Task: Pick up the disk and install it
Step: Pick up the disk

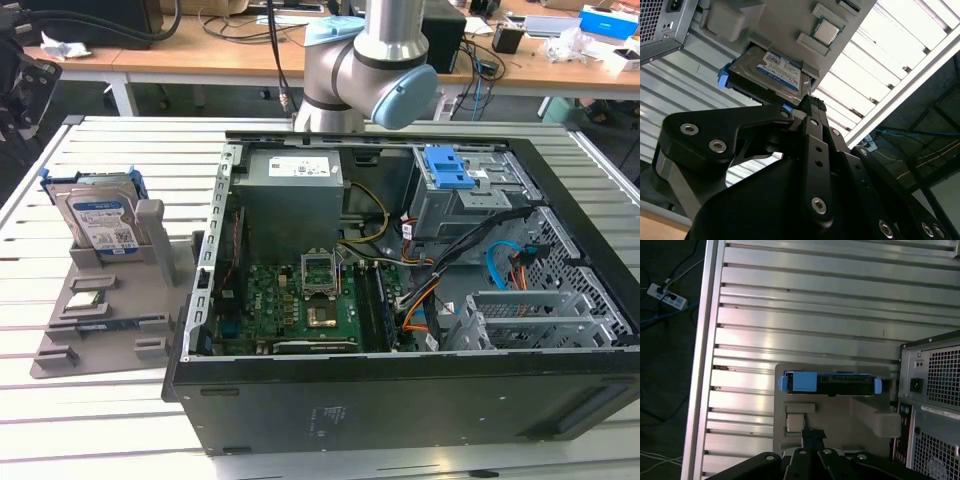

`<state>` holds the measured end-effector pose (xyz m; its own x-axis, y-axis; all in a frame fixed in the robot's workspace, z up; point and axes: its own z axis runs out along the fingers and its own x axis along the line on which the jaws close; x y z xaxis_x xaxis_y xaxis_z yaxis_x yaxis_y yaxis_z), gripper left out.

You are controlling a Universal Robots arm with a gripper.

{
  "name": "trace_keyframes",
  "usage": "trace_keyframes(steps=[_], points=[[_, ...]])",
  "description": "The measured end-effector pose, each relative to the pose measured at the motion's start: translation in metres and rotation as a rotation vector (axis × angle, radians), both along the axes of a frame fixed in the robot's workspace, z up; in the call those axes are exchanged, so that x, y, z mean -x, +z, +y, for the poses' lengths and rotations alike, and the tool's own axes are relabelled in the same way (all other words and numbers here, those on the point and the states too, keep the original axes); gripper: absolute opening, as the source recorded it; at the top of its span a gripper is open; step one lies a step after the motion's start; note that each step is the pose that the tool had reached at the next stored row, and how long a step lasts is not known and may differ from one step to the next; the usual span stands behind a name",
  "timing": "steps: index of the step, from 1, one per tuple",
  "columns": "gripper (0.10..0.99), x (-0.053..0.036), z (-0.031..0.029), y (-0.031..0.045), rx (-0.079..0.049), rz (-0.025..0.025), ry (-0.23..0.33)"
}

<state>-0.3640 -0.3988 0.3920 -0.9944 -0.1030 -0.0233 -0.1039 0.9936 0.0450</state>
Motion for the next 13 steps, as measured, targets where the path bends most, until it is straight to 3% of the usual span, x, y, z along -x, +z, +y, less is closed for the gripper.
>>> trace_keyframes(steps=[1,13], points=[[0.106,0.0000,0.0000,0.0000,0.000,0.0000,0.032],[0.106,0.0000,0.0000,0.0000,0.000,0.0000,0.190]])
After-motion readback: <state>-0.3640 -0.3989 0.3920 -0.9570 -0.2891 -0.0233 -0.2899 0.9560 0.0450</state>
